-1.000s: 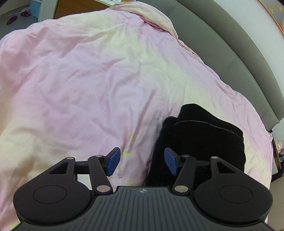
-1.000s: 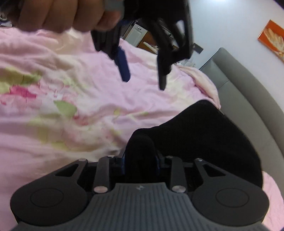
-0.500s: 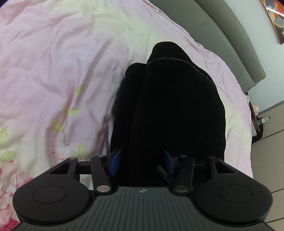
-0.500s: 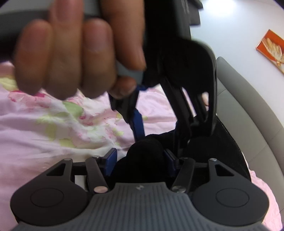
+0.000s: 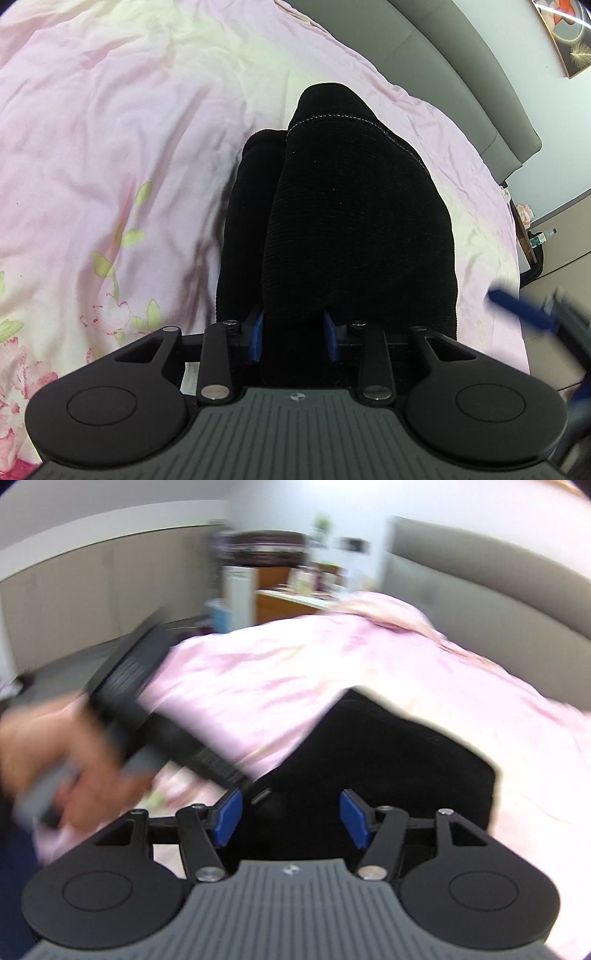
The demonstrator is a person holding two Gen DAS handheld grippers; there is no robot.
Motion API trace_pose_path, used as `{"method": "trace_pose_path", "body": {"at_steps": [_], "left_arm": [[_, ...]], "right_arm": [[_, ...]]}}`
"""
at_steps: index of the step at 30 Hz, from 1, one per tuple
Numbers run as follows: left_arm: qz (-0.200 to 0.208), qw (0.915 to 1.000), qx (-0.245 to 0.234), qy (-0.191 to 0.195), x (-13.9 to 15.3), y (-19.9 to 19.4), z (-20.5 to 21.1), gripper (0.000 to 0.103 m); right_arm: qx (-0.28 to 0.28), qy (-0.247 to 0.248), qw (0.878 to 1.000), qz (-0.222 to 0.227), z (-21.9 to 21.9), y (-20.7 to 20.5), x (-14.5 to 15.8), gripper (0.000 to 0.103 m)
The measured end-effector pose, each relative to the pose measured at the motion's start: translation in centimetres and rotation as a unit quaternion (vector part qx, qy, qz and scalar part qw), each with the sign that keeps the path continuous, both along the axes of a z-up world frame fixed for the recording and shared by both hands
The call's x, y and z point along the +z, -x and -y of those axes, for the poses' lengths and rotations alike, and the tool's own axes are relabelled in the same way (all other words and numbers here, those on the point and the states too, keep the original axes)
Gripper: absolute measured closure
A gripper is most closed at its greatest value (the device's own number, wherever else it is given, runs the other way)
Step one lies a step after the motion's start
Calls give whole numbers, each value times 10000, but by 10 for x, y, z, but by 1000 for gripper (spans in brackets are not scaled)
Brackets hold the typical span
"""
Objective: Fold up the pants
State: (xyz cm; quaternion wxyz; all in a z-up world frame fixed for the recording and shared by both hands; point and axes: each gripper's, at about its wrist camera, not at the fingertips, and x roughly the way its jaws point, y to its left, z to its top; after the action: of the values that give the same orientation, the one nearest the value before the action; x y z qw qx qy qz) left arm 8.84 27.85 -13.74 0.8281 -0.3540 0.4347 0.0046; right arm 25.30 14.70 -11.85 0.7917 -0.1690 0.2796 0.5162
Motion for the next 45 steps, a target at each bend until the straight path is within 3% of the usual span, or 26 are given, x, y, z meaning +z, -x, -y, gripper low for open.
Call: {"method": "trace_pose_path", "body": {"at_steps": [4, 8, 11, 16, 19, 20, 23, 27, 31, 34, 36, 39, 42, 45], "left_arm": [[-5, 10000, 11, 63, -2, 1, -2, 66], [15, 10000, -7, 79, -3, 1, -2, 66], [32, 10000, -15, 93, -3, 1, -3, 66], [57, 9999, -51, 78, -5, 1, -3, 66], [54, 10000, -74, 33, -6, 0, -3, 66], [55, 9999, -95, -8, -6, 1, -1, 66], [104, 9997, -187, -149, -3, 1, 2, 68], [248, 9987, -341, -284, 7, 4, 8, 72], [595, 9965, -388, -441, 39, 21, 10, 76], [855, 9943, -327, -540, 61, 37, 4, 76], [823, 9952, -208, -478, 60, 39, -6, 76], [429, 9985, -198, -262, 33, 28, -12, 75], [-24, 9995, -261, -178, 1, 14, -10, 74], [-140, 9990, -216, -365, -9, 9, -8, 72]], "right_arm": [[-451, 455, 9966, -520, -46, -58, 22, 41], [-174, 757, 9949, -638, -96, -95, 27, 40], [234, 1169, 9915, -528, -134, -107, 19, 31], [316, 1840, 9801, -680, -168, -128, -20, 31], [500, 1692, 9797, -950, -167, -133, -33, 51], [583, 1668, 9799, -923, -166, -131, -36, 63], [763, 1503, 9814, -923, -155, -125, -32, 77], [617, 1128, 9859, -1074, -131, -125, -16, 82], [617, 705, 9898, -1071, -113, -116, 16, 83], [656, 379, 9911, -1091, -110, -108, 45, 83], [678, 363, 9914, -1056, -119, -103, 52, 83], [599, 830, 9898, -996, -146, -100, 27, 82], [479, 1444, 9842, -906, -172, -98, -24, 81], [289, 1388, 9863, -842, -181, -99, -60, 71]]}}
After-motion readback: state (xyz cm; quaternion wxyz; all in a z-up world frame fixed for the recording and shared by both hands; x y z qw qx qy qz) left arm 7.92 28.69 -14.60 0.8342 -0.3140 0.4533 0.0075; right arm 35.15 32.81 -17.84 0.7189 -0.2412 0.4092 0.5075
